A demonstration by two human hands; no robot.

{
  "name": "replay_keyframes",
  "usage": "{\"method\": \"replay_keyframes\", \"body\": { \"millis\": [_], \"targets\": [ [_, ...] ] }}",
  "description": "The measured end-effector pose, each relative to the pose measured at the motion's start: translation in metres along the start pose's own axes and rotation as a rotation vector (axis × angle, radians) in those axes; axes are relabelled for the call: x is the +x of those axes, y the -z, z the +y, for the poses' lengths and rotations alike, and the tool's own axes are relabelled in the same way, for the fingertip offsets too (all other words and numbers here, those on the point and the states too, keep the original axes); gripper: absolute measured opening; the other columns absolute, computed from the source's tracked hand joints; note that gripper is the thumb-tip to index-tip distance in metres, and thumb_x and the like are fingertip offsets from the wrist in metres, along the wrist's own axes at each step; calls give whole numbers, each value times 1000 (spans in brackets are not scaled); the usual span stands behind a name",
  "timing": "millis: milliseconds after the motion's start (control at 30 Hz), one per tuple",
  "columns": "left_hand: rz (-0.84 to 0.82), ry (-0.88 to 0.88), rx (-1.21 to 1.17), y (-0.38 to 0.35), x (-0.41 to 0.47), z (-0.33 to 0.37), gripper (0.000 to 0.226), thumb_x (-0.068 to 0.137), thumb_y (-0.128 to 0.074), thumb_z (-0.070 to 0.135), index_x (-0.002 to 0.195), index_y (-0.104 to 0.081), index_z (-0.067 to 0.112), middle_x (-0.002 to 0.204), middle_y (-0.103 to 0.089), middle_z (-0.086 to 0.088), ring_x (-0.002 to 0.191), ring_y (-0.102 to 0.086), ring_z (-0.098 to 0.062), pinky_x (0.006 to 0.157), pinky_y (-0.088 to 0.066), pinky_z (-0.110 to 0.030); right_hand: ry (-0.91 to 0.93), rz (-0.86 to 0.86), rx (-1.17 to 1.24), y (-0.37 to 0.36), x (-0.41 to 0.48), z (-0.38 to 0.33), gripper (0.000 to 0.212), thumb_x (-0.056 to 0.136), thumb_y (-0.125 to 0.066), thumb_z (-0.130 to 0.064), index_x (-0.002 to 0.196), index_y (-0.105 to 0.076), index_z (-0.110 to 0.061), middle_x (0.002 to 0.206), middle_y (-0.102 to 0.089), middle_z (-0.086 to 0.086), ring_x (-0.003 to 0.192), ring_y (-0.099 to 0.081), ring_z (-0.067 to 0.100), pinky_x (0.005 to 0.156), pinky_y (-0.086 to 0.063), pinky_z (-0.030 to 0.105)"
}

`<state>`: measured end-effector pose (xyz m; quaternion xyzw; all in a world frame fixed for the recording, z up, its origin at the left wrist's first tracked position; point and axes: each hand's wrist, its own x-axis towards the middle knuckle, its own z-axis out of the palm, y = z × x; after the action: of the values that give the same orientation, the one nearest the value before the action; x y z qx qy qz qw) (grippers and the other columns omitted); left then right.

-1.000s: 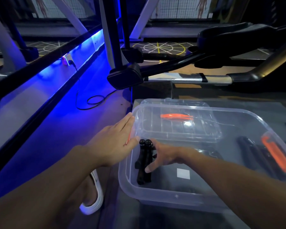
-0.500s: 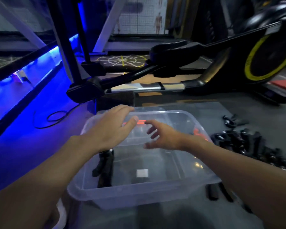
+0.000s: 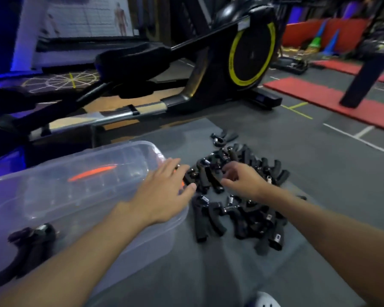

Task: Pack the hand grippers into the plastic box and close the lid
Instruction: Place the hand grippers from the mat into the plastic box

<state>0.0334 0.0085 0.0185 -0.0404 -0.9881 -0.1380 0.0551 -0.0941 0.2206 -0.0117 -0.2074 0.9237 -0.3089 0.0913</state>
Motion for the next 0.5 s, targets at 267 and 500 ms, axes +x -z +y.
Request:
{"method": "replay_keyframes", "body": {
  "millis": [267, 500],
  "targets": [
    [-84, 67, 97, -19, 5, -2, 89, 74, 0, 70, 152, -21, 31, 164, 0, 2, 150, 10, -12, 121, -7, -44, -90, -162, -25, -52, -19, 63, 66, 77, -79, -37, 132, -51, -15, 119, -59, 4, 105, -58, 15, 91, -45, 24],
    [-74, 57, 74, -19, 3, -3, 83, 78, -1, 67, 149, -29, 33, 163, -5, 6, 149, 8, -9, 121, -11, -45, -77, 32, -280, -32, -27, 78, 61, 79, -68, -52, 131, -52, -26, 124, -60, -7, 121, -50, 18, 106, -33, 40]
  ]
}}
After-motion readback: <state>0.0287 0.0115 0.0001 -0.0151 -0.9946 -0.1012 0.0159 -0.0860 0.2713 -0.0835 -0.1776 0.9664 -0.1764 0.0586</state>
